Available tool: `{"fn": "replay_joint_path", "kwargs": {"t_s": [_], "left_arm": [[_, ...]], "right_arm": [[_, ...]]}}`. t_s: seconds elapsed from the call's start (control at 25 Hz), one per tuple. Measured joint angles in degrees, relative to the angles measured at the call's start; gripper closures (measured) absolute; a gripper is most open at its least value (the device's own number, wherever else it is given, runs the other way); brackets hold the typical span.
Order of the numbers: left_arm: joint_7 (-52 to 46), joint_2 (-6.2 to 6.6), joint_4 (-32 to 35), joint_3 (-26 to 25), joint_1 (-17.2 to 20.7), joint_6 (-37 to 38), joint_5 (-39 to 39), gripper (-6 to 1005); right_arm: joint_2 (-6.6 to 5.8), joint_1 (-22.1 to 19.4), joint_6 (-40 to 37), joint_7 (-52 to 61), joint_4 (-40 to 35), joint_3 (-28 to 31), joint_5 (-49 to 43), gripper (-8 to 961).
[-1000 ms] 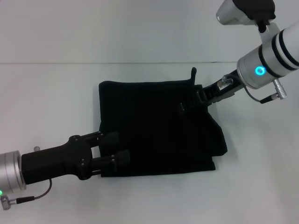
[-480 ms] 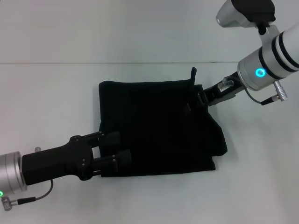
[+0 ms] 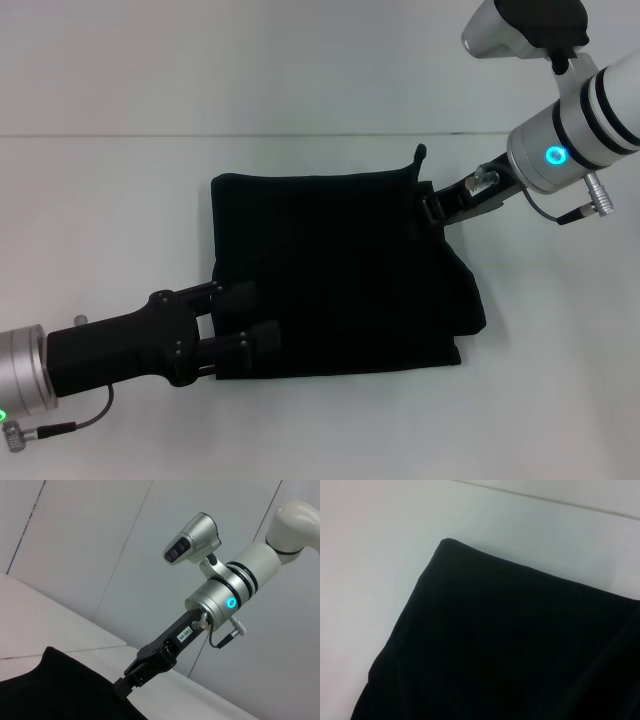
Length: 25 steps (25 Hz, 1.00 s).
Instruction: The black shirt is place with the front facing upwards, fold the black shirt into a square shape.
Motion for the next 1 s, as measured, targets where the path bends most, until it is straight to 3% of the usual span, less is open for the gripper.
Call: {"fn": "replay_joint_path", "kwargs": {"t_s": [0.16,0.36,0.76,1.0], "left_arm": [[0.0,0.00,0.0,0.0,0.0,0.0,0.0,248],[-0.1,0.00,0.0,0.0,0.0,0.0,0.0,248],[-0.3,0.00,0.0,0.0,-0.3,0.0,0.0,249],[-0.4,-0.02,0.0,0.0,-0.4,-0.1,0.1,249]], "right_arm": [[0.02,-0.1,0.0,0.0,0.0,0.3,0.2,879],[-0.68,-2.5,-0.2,-0.3,0.0,0.5,4.8,951],[-2.76,-10.8,1.2,-2.8,0.1,1.6,14.5,951],[-3.33,-12.3,4.4,-5.4,4.6,3.7,14.8,951]]}}
